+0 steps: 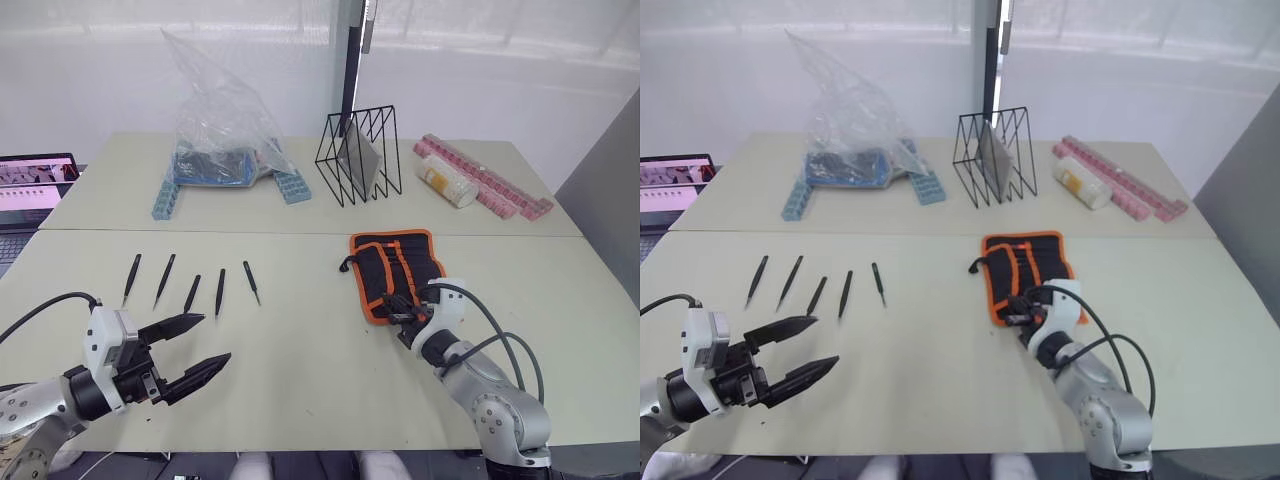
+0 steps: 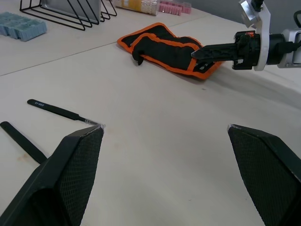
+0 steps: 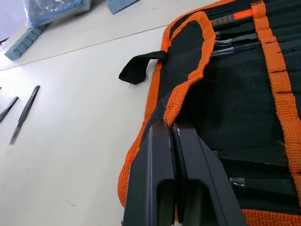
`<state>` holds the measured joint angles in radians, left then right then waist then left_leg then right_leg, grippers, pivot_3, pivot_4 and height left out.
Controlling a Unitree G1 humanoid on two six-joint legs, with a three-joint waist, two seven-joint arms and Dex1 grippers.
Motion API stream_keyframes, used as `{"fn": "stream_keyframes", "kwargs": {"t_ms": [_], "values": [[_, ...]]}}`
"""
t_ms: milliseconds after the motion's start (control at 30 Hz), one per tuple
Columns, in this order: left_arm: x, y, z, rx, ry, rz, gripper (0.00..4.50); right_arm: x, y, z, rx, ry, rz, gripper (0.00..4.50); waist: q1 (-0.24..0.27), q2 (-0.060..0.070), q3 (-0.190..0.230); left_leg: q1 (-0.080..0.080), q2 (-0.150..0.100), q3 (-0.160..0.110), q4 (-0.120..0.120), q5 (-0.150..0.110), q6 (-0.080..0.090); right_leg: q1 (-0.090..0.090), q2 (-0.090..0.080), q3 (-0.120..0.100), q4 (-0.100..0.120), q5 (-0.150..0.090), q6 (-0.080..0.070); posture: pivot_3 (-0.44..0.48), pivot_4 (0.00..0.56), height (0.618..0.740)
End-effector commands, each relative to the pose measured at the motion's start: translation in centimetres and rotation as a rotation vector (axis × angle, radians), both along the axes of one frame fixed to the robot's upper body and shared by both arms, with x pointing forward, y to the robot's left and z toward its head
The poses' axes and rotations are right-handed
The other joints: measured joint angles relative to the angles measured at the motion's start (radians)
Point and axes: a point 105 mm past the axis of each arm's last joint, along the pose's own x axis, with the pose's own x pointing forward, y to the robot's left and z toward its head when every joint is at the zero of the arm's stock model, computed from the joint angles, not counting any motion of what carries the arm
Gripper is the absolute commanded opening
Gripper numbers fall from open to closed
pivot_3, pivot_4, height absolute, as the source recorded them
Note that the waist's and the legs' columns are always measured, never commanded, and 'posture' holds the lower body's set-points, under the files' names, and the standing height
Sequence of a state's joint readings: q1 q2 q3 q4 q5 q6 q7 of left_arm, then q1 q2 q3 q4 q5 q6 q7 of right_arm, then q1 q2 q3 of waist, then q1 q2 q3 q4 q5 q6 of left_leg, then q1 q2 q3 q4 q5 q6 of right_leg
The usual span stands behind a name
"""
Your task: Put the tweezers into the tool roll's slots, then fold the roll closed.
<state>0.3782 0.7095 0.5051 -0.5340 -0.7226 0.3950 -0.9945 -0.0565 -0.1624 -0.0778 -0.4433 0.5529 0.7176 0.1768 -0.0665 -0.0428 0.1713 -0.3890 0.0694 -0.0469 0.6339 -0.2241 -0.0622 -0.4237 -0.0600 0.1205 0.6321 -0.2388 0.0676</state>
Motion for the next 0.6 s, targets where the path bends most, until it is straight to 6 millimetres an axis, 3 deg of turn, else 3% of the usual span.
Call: {"fn": "stream_keyframes", "kwargs": {"t_ms": [33,233,367,600], "values": [[0.1,0.2,0.1,0.006,-0.031,-0.012,4.50,-0.2,0.5,1.4,-0.035,-0.083,0.064,0.01,0.001,0.000,0.000,0.000,0.000,0.000,0.000,0.000,0.000,0.000,0.000,0.000,0.000,0.000,0.000,0.000,0.150,0.718],[1.1,-0.1,0.2,0.004,-0.048,-0.048,4.50,-2.3,2.7,1.9,-0.221,-0.189,0.337,0.01,0.004,0.000,0.000,0.000,0.000,0.000,0.000,0.000,0.000,0.000,0.000,0.000,0.000,0.000,0.001,0.000,0.150,0.718],[1.9,-0.9,0.3,0.026,-0.044,-0.140,4.50,-4.0,3.6,1.2,-0.312,-0.213,0.488,0.01,0.006,0.000,0.000,0.000,0.000,0.000,0.000,0.000,0.000,0.000,0.000,0.000,0.000,-0.001,0.002,0.000,0.150,0.718],[6.7,-2.9,1.1,0.145,-0.113,-0.344,4.50,-5.5,5.0,0.6,-0.389,-0.264,0.653,0.01,0.022,0.000,0.000,0.000,0.000,-0.001,0.002,0.000,0.000,0.001,0.001,0.000,0.000,-0.001,0.003,0.000,0.150,0.718]]}}
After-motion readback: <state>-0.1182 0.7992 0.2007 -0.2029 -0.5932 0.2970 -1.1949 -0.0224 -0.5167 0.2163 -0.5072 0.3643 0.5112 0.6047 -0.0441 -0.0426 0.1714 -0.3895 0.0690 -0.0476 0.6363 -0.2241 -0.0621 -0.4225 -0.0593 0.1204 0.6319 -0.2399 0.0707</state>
